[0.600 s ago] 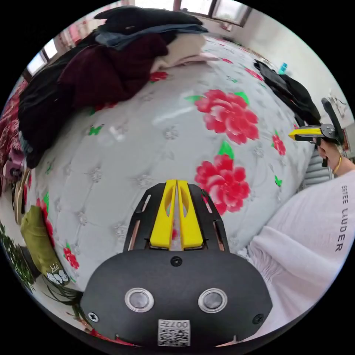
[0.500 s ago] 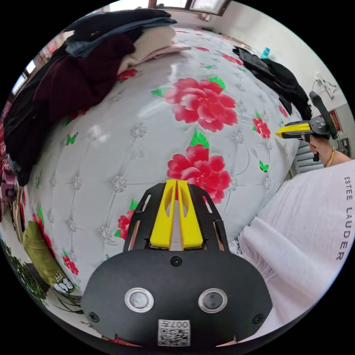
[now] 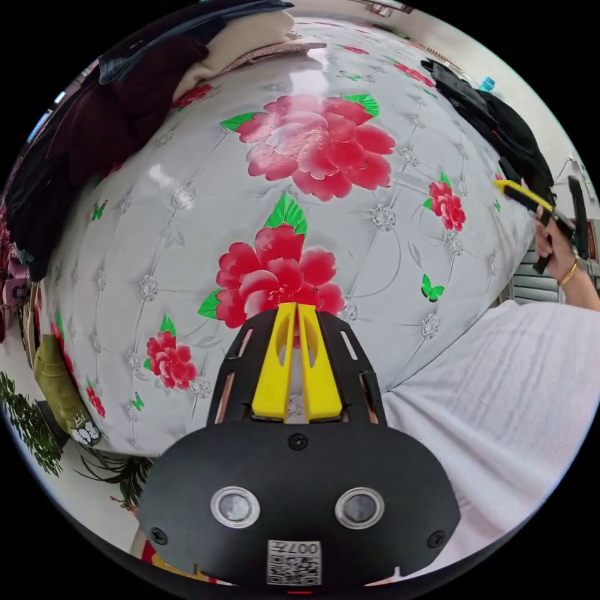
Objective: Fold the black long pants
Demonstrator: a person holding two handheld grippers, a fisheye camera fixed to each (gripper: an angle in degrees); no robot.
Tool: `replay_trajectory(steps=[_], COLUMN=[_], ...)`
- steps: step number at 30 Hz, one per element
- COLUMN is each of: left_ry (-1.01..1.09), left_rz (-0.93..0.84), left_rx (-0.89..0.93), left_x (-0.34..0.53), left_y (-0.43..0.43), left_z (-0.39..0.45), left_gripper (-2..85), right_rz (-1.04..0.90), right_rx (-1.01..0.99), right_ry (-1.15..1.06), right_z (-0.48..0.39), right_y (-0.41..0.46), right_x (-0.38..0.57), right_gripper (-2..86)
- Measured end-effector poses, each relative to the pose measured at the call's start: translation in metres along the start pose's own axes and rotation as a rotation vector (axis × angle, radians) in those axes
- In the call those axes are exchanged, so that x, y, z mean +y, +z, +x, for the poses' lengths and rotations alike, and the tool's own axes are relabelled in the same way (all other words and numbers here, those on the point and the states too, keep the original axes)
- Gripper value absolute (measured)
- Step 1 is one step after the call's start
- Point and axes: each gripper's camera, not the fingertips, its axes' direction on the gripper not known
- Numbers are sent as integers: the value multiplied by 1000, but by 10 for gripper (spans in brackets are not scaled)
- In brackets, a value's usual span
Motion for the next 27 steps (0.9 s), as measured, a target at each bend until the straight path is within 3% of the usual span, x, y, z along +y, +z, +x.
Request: replay_trajectory(steps=[3, 7, 13, 14, 15, 17, 20, 25, 27], left_ry=[-8, -74, -214, -246, -265, -308, -328, -331, -334], left_rz=[-10, -42, -105, -109, -110, -112, -101, -33, -5], left_rx=[-23, -38, -46, -43, -40, -31, -34, -67, -71], left_x=[-11, -30, -58, -61, -62, -66, -69, -61, -56], left_y=[10, 22, 35, 37, 38, 40, 44, 45, 45], left_z=[-5, -16, -36, -41, -43, -51, -60, -63, -65], left_gripper=[-9, -9, -9, -9, -9, -9, -9, -9, -10], right_rz=[114, 83, -212, -268, -195, -202, -215, -118, -101], right_rx=[203, 399, 313, 243, 208, 242, 205, -265, -412], right_ry=[128, 289, 320, 299, 296, 336, 209, -48, -239], right_z=[96, 212, 303, 302, 296, 289, 253, 136, 45], right_y=[-33, -48, 16, 32, 27, 29, 27, -7, -23], right_x=[-26, -54, -73, -71, -69, -69, -68, -56, -47], right_gripper=[65, 76, 59, 35, 19, 8, 1, -2, -3])
